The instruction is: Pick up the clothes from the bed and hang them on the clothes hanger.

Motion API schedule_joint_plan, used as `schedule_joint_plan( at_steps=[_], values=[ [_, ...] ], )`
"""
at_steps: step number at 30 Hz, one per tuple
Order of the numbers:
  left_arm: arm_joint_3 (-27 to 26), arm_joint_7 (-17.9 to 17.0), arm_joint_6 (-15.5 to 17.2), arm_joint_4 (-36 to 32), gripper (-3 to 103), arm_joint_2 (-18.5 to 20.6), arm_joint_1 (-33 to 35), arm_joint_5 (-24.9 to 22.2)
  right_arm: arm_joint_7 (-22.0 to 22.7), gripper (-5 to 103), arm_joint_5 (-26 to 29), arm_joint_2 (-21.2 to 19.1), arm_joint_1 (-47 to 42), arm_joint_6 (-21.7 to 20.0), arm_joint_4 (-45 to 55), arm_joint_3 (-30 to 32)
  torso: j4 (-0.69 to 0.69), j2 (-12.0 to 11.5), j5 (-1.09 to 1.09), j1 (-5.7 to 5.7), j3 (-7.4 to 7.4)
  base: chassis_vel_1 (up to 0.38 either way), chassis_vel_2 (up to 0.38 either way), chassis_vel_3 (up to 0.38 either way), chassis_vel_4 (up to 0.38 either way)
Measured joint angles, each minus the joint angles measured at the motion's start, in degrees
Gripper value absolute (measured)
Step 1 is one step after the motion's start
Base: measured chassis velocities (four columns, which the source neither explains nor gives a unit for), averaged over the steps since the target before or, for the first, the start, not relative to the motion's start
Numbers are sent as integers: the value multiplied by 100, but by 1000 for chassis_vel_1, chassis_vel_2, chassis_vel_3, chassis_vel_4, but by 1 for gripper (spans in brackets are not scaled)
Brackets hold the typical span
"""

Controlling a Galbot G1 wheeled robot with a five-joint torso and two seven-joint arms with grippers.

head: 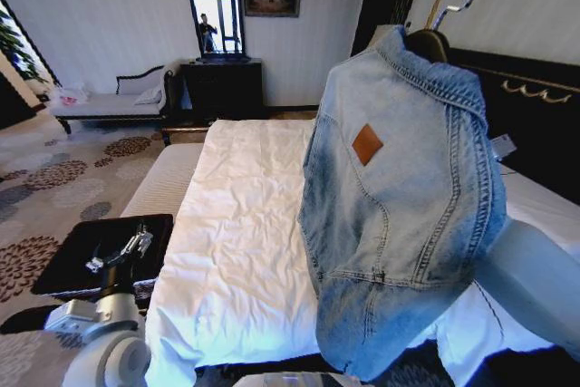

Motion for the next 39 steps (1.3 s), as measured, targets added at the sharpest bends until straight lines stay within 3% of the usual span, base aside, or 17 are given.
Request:
schedule_joint_plan(
  at_steps=[21, 39],
  values=[
    [59, 5, -41, -249, 100, -103, 241, 109, -37, 20, -191, 144, -636, 110, 122, 377, 0, 0, 0, 1, 1, 78, -77, -82, 82],
    [205, 158, -694, -65, 100, -180, 345, 166, -76, 20, -340, 297, -1129, 163, 110, 667, -2, 2, 1, -2, 0, 238, -423, -230, 418]
  ],
)
